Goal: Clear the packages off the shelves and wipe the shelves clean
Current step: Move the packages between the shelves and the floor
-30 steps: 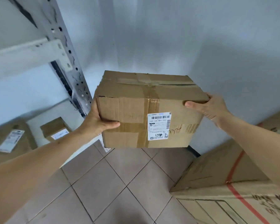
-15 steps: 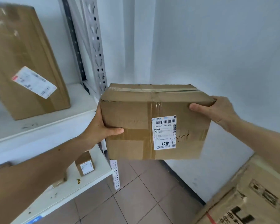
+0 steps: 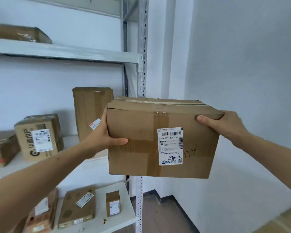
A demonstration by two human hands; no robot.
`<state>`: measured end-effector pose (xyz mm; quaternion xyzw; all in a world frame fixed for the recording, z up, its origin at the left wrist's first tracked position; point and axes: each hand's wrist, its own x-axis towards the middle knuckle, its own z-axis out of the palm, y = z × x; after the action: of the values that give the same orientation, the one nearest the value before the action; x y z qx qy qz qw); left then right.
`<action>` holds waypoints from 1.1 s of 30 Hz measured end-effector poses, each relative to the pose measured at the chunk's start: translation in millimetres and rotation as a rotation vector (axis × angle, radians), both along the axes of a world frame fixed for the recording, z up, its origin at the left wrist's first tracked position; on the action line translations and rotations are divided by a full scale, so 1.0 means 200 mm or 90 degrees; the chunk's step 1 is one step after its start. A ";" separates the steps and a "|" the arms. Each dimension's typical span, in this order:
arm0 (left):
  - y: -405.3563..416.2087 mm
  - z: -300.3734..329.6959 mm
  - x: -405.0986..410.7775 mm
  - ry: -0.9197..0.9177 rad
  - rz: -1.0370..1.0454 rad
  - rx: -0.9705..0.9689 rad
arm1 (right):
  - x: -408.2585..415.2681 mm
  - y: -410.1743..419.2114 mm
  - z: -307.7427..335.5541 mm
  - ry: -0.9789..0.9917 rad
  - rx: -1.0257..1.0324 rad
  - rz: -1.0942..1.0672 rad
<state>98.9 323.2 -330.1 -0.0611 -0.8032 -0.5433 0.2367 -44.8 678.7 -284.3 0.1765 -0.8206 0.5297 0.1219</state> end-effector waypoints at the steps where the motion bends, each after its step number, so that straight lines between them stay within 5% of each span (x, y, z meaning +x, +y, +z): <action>1: -0.02 0.06 0.05 0.011 0.012 -0.007 | 0.02 -0.03 0.05 0.008 -0.010 0.009; 23: -0.78 1.39 0.58 0.201 0.125 -0.057 | 0.31 -1.01 1.20 0.177 -0.294 0.210; 33: -1.22 1.60 0.38 0.263 0.076 -0.080 | 0.18 -1.41 1.41 0.200 -0.339 0.199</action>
<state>174.4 80.1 -9.8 -0.1381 -0.7723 -0.4529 0.4235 -8.9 396.0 -2.7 0.3414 -0.5880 0.7037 0.2063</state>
